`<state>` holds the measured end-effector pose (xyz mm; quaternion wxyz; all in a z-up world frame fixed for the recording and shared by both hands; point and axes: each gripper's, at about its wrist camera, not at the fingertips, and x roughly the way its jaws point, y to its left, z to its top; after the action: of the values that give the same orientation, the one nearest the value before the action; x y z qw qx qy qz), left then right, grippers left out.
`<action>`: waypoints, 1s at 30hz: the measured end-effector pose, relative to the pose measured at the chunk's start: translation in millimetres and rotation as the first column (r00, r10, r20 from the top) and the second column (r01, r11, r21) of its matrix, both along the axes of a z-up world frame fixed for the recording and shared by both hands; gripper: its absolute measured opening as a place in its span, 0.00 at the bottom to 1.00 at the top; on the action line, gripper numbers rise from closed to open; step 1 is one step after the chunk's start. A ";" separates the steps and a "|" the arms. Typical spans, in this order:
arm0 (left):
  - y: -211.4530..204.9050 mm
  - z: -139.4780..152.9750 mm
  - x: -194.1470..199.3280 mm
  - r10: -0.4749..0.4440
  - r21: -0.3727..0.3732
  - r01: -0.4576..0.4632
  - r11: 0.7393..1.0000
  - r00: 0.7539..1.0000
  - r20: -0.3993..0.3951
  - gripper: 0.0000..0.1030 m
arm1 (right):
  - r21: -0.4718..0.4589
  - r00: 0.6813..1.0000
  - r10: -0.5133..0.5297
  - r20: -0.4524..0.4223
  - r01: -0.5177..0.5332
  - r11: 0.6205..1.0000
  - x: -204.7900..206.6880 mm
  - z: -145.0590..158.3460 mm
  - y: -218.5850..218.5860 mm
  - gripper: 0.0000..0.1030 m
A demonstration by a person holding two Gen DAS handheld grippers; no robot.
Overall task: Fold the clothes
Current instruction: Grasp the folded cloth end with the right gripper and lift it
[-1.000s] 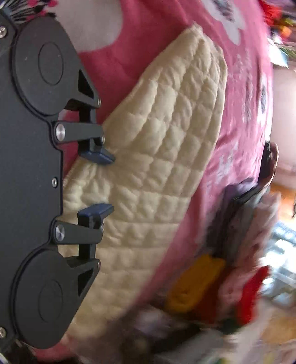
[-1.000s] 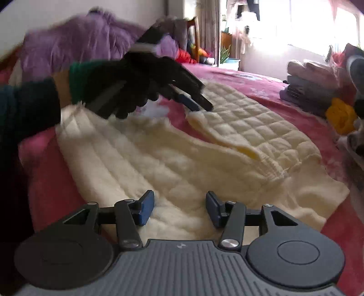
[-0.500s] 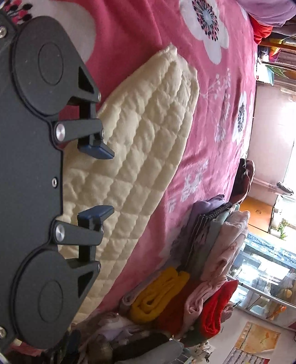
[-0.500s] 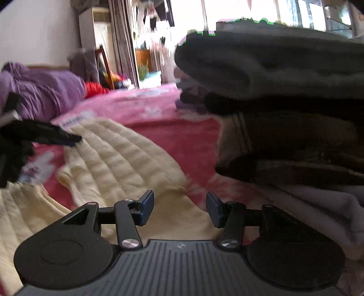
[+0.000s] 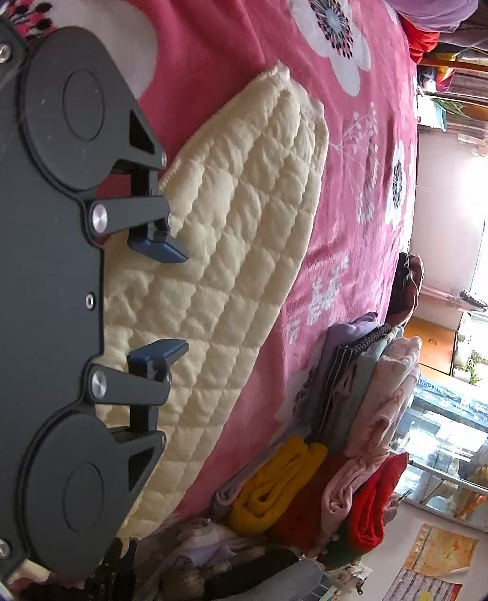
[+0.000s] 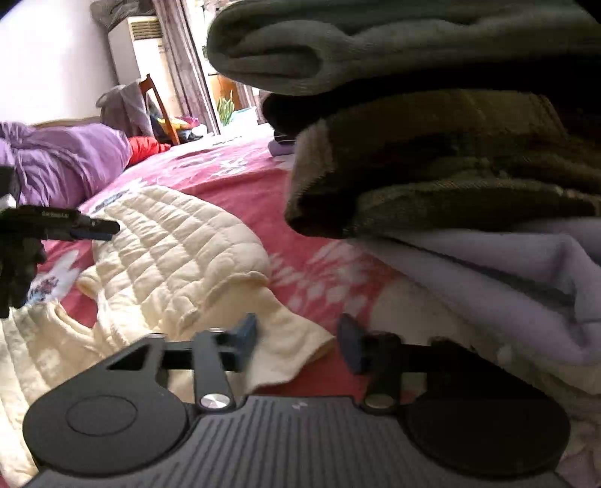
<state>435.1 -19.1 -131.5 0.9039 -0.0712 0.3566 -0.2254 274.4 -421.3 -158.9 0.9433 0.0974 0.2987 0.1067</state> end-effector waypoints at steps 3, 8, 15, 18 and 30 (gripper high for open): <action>-5.6 -1.1 -1.1 -0.008 0.016 0.008 1.000 1.000 0.005 0.41 | 0.019 1.000 0.028 0.015 -0.028 0.999 -5.4 2.5 -0.5 0.09; -13.3 -3.6 -2.5 -0.021 0.043 0.020 0.999 1.000 0.009 0.41 | 0.053 0.995 0.003 0.097 -0.008 0.999 -24.1 14.4 -6.1 0.08; -8.4 9.7 5.6 0.069 0.024 -0.069 0.997 0.998 0.015 0.52 | 0.039 0.997 0.022 0.081 -0.025 0.999 -22.4 11.0 -4.5 0.08; -0.1 23.8 29.6 0.158 0.011 -0.158 0.987 0.987 0.015 0.54 | 0.064 0.998 0.020 0.063 -0.024 0.998 -17.8 7.2 -7.1 0.08; 11.4 38.2 181.9 0.367 0.156 -0.333 0.930 0.871 -0.327 0.54 | 0.098 0.998 0.052 0.044 -0.056 0.994 -15.1 1.1 -10.1 0.08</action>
<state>617.0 -7.7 -93.3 0.8538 -0.1309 0.5034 -0.0245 259.4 -431.4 -157.9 0.9400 0.1340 0.2761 0.1488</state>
